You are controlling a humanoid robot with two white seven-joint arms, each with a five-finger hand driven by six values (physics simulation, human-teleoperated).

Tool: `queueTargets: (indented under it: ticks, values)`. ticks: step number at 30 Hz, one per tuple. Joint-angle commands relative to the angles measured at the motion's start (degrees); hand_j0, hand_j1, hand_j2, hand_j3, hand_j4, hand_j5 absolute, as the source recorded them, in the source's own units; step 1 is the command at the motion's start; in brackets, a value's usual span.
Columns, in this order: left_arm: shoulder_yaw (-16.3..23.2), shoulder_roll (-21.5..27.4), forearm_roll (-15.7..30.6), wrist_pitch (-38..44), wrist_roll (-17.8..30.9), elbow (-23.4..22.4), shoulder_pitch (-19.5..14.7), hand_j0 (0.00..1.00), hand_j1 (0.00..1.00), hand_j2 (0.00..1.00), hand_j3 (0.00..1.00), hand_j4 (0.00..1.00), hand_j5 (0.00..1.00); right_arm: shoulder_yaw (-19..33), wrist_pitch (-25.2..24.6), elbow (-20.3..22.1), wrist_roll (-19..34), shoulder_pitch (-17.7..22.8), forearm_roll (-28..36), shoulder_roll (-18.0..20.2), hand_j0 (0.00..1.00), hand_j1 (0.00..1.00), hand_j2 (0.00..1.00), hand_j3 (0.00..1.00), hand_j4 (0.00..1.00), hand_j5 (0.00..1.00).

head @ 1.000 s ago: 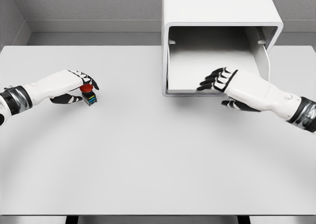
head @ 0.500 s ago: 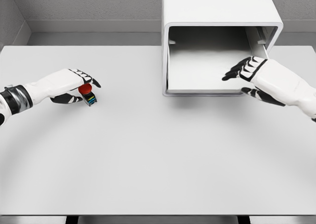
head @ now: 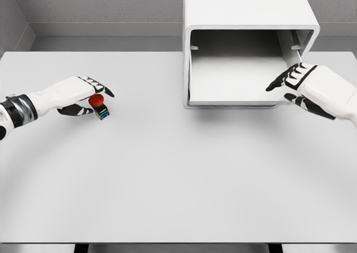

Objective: Slide open multi-storey tabletop storage cabinets and put open load switch and slide close multi-storey tabletop storage cabinets

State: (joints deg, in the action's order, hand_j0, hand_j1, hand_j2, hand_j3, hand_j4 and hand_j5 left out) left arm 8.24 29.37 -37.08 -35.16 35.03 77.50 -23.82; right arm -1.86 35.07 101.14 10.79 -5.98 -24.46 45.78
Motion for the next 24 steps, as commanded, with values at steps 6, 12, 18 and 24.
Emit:
queueTargets:
  ticks: [6,12,18,24]
  values:
    - [0.2,-0.5,0.0,0.2,0.0,-0.4,0.1,0.74,0.74,0.74,0.74,0.74,0.74,5.8,-0.1,-0.1,0.1,0.1,3.7,-0.2,0.62,0.62,0.62,0.62,0.62,0.62]
    - [0.1,-0.5,0.0,0.2,0.0,-0.5,0.2,0.63,0.63,0.63,0.63,0.63,0.63,8.4,-0.1,-0.2,0.4,2.6,4.3,0.1,0.62,0.62,0.62,0.62,0.62,0.62]
    - [0.1,-0.5,0.1,0.2,0.0,-0.3,0.4,0.55,0.55,0.55,0.55,0.55,0.55,8.6,-0.1,-2.8,0.7,3.2,3.8,0.1,0.61,0.61,0.61,0.61,0.61,0.61]
    - [-0.3,-0.5,0.2,0.2,0.0,0.1,0.4,0.47,0.47,0.47,0.47,0.47,0.47,8.6,-0.1,-6.3,0.7,3.3,3.7,0.3,0.57,0.57,0.57,0.57,0.57,0.57]
